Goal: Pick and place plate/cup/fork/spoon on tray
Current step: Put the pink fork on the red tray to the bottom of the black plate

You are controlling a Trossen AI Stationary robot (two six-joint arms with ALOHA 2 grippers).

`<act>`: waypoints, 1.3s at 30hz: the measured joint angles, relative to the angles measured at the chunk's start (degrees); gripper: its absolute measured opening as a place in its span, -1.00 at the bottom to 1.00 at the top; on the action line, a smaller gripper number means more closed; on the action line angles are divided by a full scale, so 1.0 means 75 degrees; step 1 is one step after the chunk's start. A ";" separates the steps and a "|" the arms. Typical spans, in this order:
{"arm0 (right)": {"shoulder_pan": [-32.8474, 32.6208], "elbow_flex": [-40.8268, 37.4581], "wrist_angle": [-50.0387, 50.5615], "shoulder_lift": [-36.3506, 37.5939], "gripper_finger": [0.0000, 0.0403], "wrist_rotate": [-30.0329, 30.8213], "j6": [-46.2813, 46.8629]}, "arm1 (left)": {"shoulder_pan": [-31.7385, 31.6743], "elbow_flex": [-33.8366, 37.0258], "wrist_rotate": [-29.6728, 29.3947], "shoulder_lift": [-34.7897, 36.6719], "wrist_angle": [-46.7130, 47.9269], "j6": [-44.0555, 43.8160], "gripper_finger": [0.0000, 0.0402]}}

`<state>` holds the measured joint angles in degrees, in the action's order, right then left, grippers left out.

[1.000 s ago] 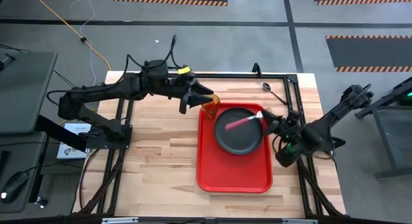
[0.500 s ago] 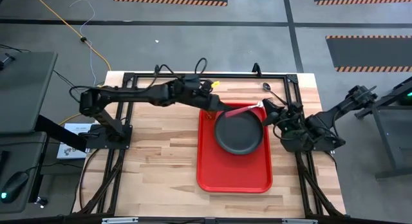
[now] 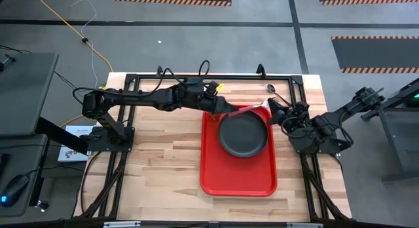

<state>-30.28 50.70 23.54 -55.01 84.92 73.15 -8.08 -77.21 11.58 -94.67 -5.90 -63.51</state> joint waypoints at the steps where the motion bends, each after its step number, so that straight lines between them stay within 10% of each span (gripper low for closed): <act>1: -0.0021 0.0000 -0.0046 0.0010 -1.00 -0.0036 -0.0083 | -0.0004 0.0000 -0.0054 0.0000 -0.0063 -0.0014 0.10; 27: 0.0340 0.0003 -0.1146 0.0047 -1.00 0.0257 -0.0825 | -0.0020 -0.0003 -0.0088 0.0000 -0.0843 -0.0685 0.08; 39: 0.0342 0.0003 -0.1104 0.0047 -1.00 0.0329 -0.0848 | -0.0020 -0.0007 -0.0275 0.0004 -0.0888 -0.0414 -0.85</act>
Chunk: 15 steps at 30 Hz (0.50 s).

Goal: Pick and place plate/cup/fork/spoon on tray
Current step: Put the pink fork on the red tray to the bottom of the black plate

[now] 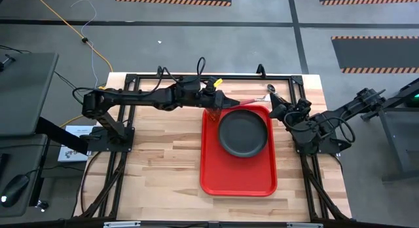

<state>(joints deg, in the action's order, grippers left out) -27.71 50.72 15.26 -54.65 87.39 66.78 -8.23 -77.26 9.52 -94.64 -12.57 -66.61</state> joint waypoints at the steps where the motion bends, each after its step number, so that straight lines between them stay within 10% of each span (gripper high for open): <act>1: 0.0003 0.0000 -0.0023 -0.0002 -1.00 -0.0013 0.0006 | 0.0003 -0.0010 -0.0005 0.0022 -0.0013 0.0068 -0.89; 15: 0.0049 0.0000 0.0018 0.0148 -0.88 -0.0178 -0.0404 | -0.0354 -0.0014 0.0424 0.0014 -0.0019 0.0426 -0.89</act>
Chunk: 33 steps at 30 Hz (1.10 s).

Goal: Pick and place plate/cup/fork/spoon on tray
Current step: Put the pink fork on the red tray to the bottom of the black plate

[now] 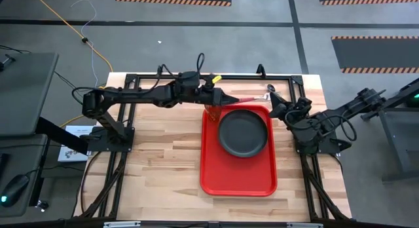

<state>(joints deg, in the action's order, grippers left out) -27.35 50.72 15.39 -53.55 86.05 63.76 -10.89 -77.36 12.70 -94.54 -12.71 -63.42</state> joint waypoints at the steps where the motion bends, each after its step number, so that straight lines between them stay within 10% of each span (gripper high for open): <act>1: -0.0007 0.0000 0.0016 0.0064 -0.82 -0.0019 -0.0157 | -0.0060 0.0000 0.0079 -0.0002 0.0008 0.0000 -0.89; 12: -0.0427 0.0000 -0.0031 0.1261 0.14 0.0033 -0.2252 | -0.0547 0.0026 0.0422 0.0047 0.0644 0.0377 -0.89; 24: -0.0820 0.0000 0.0530 0.2608 0.26 0.0129 -0.3356 | 0.0577 0.0117 0.0229 0.1300 0.4349 0.1452 -0.89; 33: -0.0820 0.0000 0.1853 0.3168 0.26 -0.0108 -0.2689 | 0.2836 0.2238 -0.1341 0.1030 0.0124 -0.1897 -0.89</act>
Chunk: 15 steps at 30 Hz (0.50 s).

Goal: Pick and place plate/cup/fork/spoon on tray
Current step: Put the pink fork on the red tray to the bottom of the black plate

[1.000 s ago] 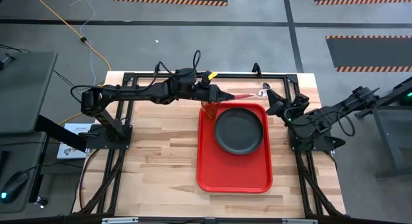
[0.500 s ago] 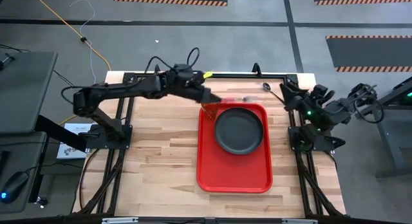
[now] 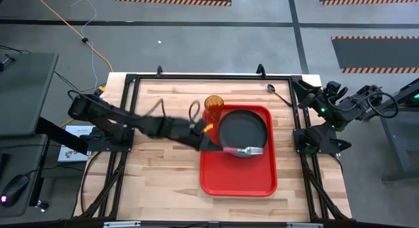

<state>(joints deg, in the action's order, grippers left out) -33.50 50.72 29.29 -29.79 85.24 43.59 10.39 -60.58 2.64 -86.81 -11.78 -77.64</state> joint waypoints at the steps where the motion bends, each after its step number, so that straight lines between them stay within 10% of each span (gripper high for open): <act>1: 0.0000 0.0000 0.0234 0.0040 0.26 -0.0038 0.0191 | 0.0214 0.0101 -0.0340 -0.0102 -0.0187 -0.0310 -0.89; 15: 0.0004 0.0003 0.1494 -0.0134 0.26 -0.0935 0.2435 | 0.1524 0.0119 -0.2369 -0.1260 0.0590 -0.0565 -0.89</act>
<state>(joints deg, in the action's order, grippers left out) -33.47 50.74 40.49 -30.79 78.23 61.85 21.82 -59.68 -15.13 -96.26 -7.35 -81.88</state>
